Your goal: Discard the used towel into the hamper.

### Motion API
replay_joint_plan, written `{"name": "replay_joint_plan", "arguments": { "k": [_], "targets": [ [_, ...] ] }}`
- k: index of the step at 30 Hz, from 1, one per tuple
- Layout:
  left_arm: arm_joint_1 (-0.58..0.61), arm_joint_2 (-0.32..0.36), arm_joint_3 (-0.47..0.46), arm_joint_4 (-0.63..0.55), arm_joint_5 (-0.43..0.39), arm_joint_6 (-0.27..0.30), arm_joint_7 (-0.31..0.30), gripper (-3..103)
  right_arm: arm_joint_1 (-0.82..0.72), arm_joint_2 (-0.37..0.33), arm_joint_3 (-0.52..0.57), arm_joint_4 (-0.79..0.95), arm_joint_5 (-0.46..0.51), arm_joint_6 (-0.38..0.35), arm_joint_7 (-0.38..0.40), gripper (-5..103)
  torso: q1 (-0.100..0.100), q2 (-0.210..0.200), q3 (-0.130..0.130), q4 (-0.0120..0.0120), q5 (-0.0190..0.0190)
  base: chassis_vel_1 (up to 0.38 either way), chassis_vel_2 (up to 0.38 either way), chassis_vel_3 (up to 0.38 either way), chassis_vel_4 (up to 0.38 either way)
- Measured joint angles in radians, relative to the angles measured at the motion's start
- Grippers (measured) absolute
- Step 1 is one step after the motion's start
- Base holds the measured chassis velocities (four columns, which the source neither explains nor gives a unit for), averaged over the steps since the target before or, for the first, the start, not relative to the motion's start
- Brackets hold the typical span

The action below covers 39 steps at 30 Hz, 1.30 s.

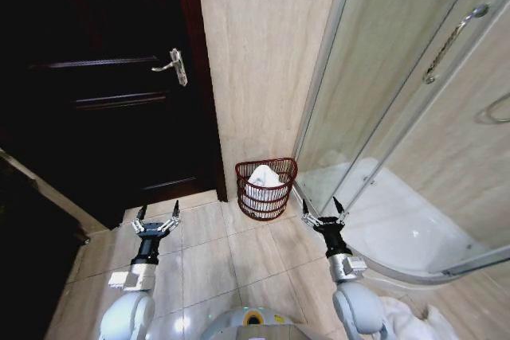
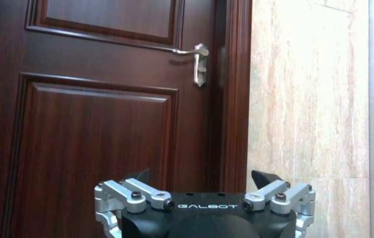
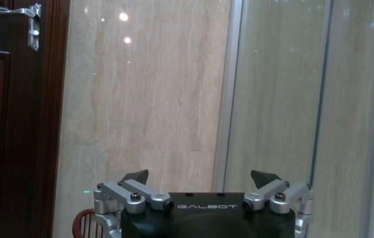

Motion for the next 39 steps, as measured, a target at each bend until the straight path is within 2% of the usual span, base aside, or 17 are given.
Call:
{"name": "replay_joint_plan", "arguments": {
  "k": [39],
  "targets": [
    [0.001,-0.007,0.004,0.01,0.006,-0.012,0.01,100,-0.03,0.001,0.013,-0.006,0.005,0.024,0.0,100,-0.074,-0.166,-0.092,0.0,0.0,0.0,0.0,0.0,0.0]
  ]
}}
